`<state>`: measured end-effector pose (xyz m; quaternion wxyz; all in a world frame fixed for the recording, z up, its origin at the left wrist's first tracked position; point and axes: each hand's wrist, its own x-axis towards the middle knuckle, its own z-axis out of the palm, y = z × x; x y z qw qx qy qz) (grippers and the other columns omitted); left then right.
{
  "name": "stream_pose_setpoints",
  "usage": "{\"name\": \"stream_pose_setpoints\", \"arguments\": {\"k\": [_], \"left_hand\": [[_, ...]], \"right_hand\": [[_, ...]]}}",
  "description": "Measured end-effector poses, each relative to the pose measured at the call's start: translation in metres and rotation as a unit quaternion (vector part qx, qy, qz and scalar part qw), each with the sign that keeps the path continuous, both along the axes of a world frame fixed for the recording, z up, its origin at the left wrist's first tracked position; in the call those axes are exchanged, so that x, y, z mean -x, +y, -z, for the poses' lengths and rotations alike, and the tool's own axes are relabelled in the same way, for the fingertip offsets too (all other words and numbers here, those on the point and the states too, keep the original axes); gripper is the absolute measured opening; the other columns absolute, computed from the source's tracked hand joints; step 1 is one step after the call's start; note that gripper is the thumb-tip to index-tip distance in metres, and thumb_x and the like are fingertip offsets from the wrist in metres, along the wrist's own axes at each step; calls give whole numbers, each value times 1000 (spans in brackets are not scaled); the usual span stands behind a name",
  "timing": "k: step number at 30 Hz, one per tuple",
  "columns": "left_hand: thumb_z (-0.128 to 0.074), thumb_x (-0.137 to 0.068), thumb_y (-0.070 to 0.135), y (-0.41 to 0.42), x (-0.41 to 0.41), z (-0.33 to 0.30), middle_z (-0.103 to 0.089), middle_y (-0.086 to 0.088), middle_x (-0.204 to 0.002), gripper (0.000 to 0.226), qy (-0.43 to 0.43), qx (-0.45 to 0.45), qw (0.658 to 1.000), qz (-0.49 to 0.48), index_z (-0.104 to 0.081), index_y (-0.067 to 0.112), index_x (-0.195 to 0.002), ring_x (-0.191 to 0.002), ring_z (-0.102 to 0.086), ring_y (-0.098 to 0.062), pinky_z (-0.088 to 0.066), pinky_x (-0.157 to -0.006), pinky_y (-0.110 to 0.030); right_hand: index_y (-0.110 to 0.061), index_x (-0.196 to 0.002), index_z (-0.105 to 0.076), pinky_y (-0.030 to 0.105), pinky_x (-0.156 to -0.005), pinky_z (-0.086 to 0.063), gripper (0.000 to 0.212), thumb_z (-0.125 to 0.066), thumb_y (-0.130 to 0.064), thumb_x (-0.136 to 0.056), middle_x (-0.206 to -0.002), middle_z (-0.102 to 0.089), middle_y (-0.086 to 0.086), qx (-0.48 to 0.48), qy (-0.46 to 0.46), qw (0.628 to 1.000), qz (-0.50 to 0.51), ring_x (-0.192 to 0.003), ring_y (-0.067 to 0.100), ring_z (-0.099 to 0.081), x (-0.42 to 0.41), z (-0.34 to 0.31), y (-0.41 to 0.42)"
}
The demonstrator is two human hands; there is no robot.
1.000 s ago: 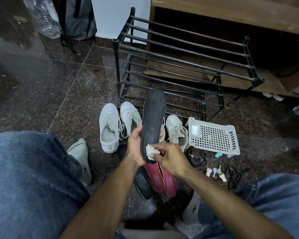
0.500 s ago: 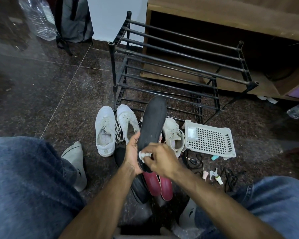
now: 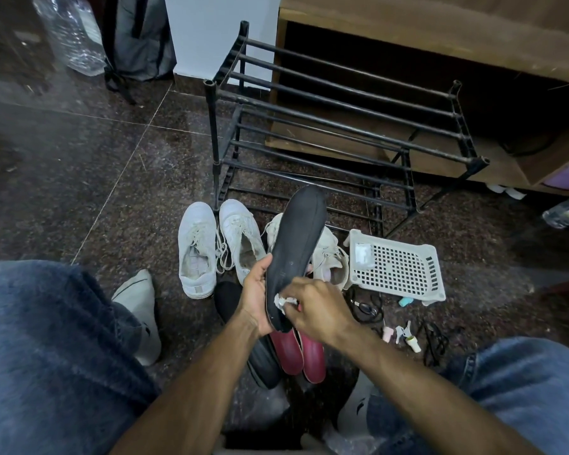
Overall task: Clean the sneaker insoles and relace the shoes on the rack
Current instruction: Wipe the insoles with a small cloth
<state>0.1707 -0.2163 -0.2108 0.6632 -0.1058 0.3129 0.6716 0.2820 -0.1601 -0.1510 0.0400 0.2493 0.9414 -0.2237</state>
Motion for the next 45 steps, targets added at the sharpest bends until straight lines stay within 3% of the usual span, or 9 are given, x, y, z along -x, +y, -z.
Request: {"name": "stream_pose_setpoints", "arguments": {"k": [5, 12, 19, 23, 27, 32, 36, 39, 45], "left_hand": [[-55, -86, 47, 1, -12, 2, -68, -15, -77, 47, 31, 10, 999, 5, -75, 4, -86, -64, -63, -26, -50, -63, -33], [-47, -92, 46, -2, -6, 4, -71, -12, -84, 50, 27, 9, 1000, -8, -77, 6, -86, -73, -68, -25, -53, -71, -33], [-57, -83, 46, 0, -11, 0, -68, -15, -75, 47, 44, 27, 999, 10, -75, 3, -85, -60, -62, -25, -52, -56, -31], [-52, -89, 44, -2, -6, -3, -70, -16, -96, 51, 8, 7, 1000, -6, -70, 0, -105, -78, -68, -26, -56, -71, -32], [-56, -84, 45, -5, -3, -4, -61, -18, -119, 63, 7, 5, 1000, -9, -60, -3, -125, -96, -63, -28, -50, -90, -36], [-57, -83, 41, -2, -8, -6, -70, -11, -88, 42, 11, 2, 1000, -14, -73, 4, -96, -80, -66, -24, -51, -76, -34], [-53, -87, 46, -1, 2, -9, -71, -18, -92, 53, 8, 4, 1000, -16, -67, -1, -109, -76, -67, -28, -53, -71, -35], [-45, -89, 52, 2, 5, -18, -71, -16, -95, 64, 20, -36, 999, -14, -65, -2, -117, -70, -66, -24, -53, -62, -31], [-52, -85, 54, 1, 29, -33, -61, -14, -122, 76, 37, -79, 994, -58, -51, -1, -136, -87, -64, -22, -53, -68, -32]], "right_hand": [[-24, -112, -70, 40, -87, -52, 26, -59, -28, -87, -115, -67, 1, -62, 9, 985, 162, -99, 29, -64, 23, -3, 50], [-20, -117, -67, 40, -101, -43, 29, -56, -24, -91, -120, -65, -2, -8, -23, 998, 53, -105, 22, -63, 7, -3, 9], [-22, -112, -71, 37, -88, -54, 28, -63, -26, -86, -112, -71, 4, -4, 25, 978, 207, -98, 25, -67, 26, 1, 52], [-18, -112, -71, 35, -96, -49, 28, -63, -22, -86, -116, -69, -2, 65, 11, 993, 95, -104, 19, -65, 4, 7, 4], [-23, -111, -70, 35, -93, -48, 26, -57, -25, -89, -113, -67, -5, 14, -11, 1000, 15, -102, 21, -63, -2, 6, -2], [-23, -114, -68, 36, -92, -47, 28, -56, -27, -89, -117, -65, -3, -30, 4, 993, 116, -106, 25, -62, 15, 2, 23], [-22, -109, -72, 28, -87, -48, 27, -58, -23, -85, -112, -69, -3, 47, -6, 996, 78, -101, 22, -64, -5, 8, -10], [-22, -104, -71, 32, -80, -47, 24, -55, -25, -87, -109, -67, -4, 25, -29, 999, 16, -99, 25, -63, -14, 14, -24], [-21, -107, -72, 30, -86, -51, 29, -58, -26, -83, -110, -70, -7, 32, 12, 999, 21, -95, 18, -65, -14, -3, -13]]}}
